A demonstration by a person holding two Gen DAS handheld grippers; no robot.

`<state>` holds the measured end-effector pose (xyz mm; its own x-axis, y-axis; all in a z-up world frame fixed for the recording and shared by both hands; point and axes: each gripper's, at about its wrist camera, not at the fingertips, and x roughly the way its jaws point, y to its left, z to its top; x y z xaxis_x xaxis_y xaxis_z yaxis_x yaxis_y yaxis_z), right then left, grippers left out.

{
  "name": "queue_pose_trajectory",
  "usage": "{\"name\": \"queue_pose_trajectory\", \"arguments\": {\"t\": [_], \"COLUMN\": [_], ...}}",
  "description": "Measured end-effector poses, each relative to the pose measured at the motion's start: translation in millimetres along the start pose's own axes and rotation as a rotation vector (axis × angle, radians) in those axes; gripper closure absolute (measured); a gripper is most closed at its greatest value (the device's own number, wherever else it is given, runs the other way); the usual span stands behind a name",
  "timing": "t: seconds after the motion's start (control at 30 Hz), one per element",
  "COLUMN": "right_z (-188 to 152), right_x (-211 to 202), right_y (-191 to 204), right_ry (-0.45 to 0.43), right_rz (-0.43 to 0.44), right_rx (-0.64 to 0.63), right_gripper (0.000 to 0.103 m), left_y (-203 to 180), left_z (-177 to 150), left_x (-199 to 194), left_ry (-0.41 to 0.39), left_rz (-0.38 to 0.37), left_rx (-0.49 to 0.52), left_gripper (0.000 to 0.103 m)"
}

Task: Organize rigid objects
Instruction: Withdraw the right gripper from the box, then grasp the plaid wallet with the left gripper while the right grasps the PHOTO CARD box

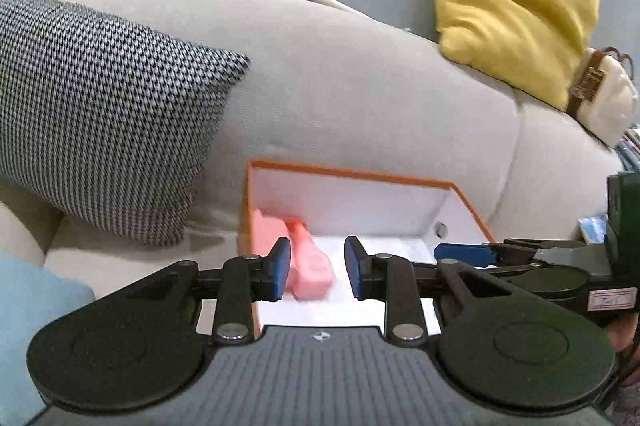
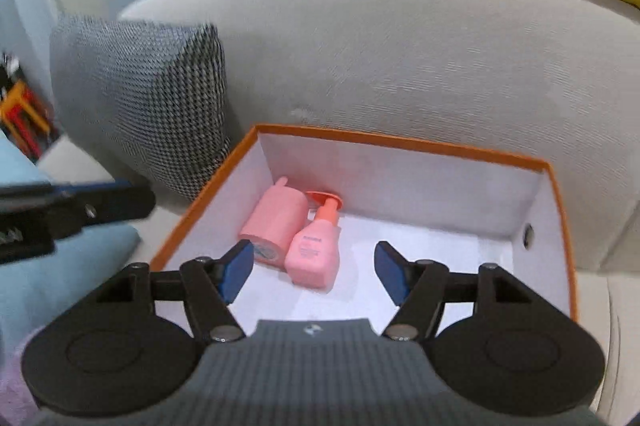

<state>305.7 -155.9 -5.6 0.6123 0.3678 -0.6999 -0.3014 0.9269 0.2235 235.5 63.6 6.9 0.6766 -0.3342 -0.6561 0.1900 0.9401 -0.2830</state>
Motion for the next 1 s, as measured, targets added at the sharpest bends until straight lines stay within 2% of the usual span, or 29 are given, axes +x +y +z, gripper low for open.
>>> {"name": "queue_pose_trajectory", "arguments": {"t": [0.1,0.23,0.37,0.53,0.63,0.77,0.87,1.0], "right_z": [-23,-62,-111,-157,-170,-181,-175,-163], "right_x": [-26,-54,-67,-72,-72,-69,-65,-58], "right_y": [-6,-22,-36,-41,-35,-26,-25,-29], "right_ry": [-0.020,-0.007,0.064,0.153,0.175,0.183,0.156,0.127], "right_rz": [-0.023,-0.055,-0.097,-0.108,-0.098,-0.075,-0.077,-0.088], "right_rx": [0.048,0.150,0.248,0.341,0.348,0.331,0.312,0.315], "right_gripper": [0.035,0.035,0.042,0.051,0.051,0.051,0.051,0.056], "left_y": [0,3,-3,-21,-26,-28,-25,-19], "left_z": [-16,-39,-62,-93,-112,-126,-122,-113], "left_x": [-13,-19,-16,-5,-1,1,2,13], "left_ry": [0.023,0.095,0.175,0.287,0.346,0.377,0.357,0.346], "left_rz": [-0.040,-0.081,-0.132,-0.142,-0.119,-0.089,-0.090,-0.091], "left_rx": [-0.010,-0.061,-0.093,-0.028,-0.002,-0.006,-0.053,-0.180], "left_gripper": [0.070,0.070,0.070,0.070,0.056,0.050,0.045,0.037]}}
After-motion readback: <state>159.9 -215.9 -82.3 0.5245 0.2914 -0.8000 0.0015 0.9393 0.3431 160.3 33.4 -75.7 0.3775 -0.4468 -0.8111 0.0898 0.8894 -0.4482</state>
